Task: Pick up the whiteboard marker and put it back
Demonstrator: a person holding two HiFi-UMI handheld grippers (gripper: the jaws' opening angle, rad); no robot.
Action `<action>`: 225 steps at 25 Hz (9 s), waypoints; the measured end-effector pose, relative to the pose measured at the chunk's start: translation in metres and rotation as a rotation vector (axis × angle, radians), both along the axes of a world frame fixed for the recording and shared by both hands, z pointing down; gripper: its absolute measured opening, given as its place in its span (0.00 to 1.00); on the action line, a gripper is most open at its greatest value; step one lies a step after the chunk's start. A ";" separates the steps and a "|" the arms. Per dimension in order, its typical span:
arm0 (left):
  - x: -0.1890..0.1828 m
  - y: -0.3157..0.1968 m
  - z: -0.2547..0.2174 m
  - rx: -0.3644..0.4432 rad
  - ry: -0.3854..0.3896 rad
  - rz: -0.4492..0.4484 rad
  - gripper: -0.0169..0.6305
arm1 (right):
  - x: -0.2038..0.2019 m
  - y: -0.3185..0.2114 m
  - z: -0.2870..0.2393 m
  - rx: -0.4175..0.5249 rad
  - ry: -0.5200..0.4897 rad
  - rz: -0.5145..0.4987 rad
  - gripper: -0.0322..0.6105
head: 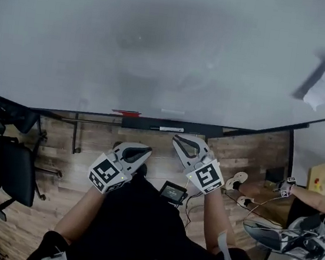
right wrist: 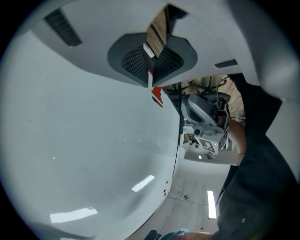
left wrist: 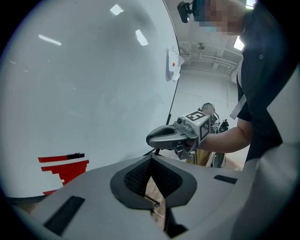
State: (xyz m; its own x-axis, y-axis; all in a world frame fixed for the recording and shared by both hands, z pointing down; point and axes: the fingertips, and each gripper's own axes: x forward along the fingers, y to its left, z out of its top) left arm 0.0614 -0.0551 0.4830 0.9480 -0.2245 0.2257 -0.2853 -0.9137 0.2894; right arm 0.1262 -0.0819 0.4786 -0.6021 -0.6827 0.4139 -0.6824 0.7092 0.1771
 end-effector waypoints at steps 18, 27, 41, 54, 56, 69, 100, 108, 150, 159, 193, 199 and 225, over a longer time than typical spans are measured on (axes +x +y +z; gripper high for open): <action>0.002 -0.009 -0.003 0.028 0.026 -0.041 0.05 | 0.000 -0.016 0.085 -0.162 0.267 -0.128 0.26; -0.014 -0.018 0.001 0.034 -0.001 -0.070 0.05 | -0.009 -0.034 0.106 -0.185 0.330 -0.173 0.26; -0.008 -0.017 0.027 0.015 -0.037 -0.046 0.05 | 0.003 -0.044 0.146 -0.220 0.398 -0.176 0.26; -0.006 -0.020 0.039 -0.011 -0.050 -0.047 0.05 | 0.008 -0.048 0.160 -0.266 0.405 -0.221 0.25; -0.010 -0.020 0.036 -0.014 -0.047 -0.047 0.05 | 0.005 -0.047 0.158 -0.267 0.417 -0.238 0.23; -0.027 -0.003 0.025 0.003 -0.042 -0.035 0.05 | -0.007 -0.027 0.137 -0.294 0.420 -0.270 0.17; 0.022 -0.019 -0.080 0.252 -0.054 -0.030 0.05 | 0.022 -0.006 -0.136 0.136 -0.452 -0.167 0.17; 0.019 -0.041 -0.169 0.310 0.009 -0.036 0.05 | 0.052 0.000 -0.209 0.261 -0.722 -0.108 0.17; 0.031 -0.030 -0.192 0.375 0.146 -0.024 0.05 | 0.103 0.023 -0.181 0.186 -0.925 0.028 0.17; 0.036 -0.033 -0.178 0.336 0.144 -0.018 0.05 | 0.103 0.019 -0.169 0.153 -0.888 0.046 0.17; 0.012 -0.074 -0.076 0.097 0.157 -0.113 0.05 | 0.052 -0.056 -0.042 0.097 -0.110 -0.028 0.17; 0.003 -0.070 -0.072 0.072 0.147 -0.129 0.05 | 0.049 -0.054 -0.011 0.036 0.074 -0.080 0.17; 0.002 -0.058 -0.042 0.029 0.090 -0.143 0.05 | 0.052 -0.058 0.135 -0.162 0.375 -0.229 0.17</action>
State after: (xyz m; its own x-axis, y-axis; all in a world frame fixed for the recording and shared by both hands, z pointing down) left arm 0.0637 -0.1128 0.4414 0.9220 -0.3639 0.1325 -0.3872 -0.8741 0.2934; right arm 0.1783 -0.1398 0.6140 -0.5183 -0.4584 0.7220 -0.4149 0.8730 0.2565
